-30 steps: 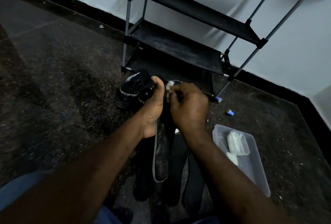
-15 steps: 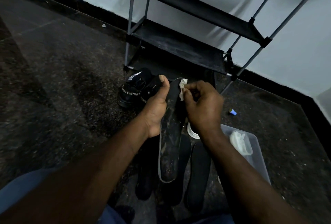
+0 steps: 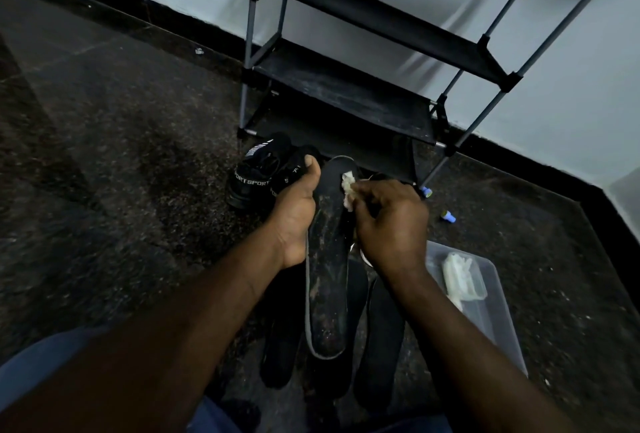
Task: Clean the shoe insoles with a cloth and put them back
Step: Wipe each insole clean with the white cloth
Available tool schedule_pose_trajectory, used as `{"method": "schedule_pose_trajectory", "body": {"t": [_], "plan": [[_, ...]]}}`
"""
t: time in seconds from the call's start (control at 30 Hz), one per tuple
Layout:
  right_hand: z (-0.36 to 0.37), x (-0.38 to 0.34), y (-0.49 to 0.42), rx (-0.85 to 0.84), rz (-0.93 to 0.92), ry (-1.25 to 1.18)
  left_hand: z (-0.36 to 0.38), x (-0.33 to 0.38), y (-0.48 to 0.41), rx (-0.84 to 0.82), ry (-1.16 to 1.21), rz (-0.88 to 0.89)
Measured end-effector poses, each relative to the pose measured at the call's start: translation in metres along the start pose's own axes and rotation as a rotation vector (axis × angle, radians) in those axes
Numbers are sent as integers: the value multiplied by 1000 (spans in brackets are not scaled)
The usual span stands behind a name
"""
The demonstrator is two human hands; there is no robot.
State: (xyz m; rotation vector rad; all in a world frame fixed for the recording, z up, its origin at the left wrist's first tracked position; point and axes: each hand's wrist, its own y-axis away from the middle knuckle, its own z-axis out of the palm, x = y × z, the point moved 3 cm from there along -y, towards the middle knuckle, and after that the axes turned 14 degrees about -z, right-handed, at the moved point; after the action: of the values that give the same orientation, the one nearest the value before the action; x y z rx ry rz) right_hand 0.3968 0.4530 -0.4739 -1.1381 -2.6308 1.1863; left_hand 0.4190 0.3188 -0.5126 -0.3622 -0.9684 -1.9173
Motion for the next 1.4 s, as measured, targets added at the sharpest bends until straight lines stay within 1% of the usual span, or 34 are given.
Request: {"method": "schedule_pose_trajectory", "body": {"t": [0.07, 0.17, 0.3, 0.5, 0.6, 0.7, 0.77, 0.9, 1.03, 1.1, 1.17, 1.23, 1.3, 1.4], "plan": [[-1, 3, -9, 40, 18, -30, 2, -1, -1, -11, 18, -14], [-4, 3, -23, 92, 44, -53, 2, 0, -1, -75, 6, -37], [-2, 1, -21, 92, 24, -36, 2, 1, 2, -99, 13, -38], [1, -1, 1, -37, -7, -35, -1, -2, -3, 15, 24, -31], [-4, 1, -6, -11, 26, -38, 1, -4, -2, 12, -2, -28], [-8, 4, -23, 57, 101, -25, 9, -7, 2, -48, -13, -49], [-6, 2, -29, 72, 115, -21, 8, -6, 1, -37, -16, -32], [5, -10, -22, 63, 96, -86, 2, -4, -1, 69, -70, 5], [18, -28, -5, -18, -10, -129, 1, -5, 3, 205, -90, 88], [19, -30, -1, -29, -37, -127, 2, -6, 4, 210, -84, 104], [19, -29, -6, -30, -53, -74, 4, -4, 8, 229, -117, 119], [19, -26, -18, -13, -47, -15, 8, -3, 9, 207, -144, 117], [18, -20, -30, 23, -20, 25, 8, -3, 10, 174, -130, 84], [15, -4, -40, 24, 70, 36, 7, -6, 10, 131, -126, 55]]}}
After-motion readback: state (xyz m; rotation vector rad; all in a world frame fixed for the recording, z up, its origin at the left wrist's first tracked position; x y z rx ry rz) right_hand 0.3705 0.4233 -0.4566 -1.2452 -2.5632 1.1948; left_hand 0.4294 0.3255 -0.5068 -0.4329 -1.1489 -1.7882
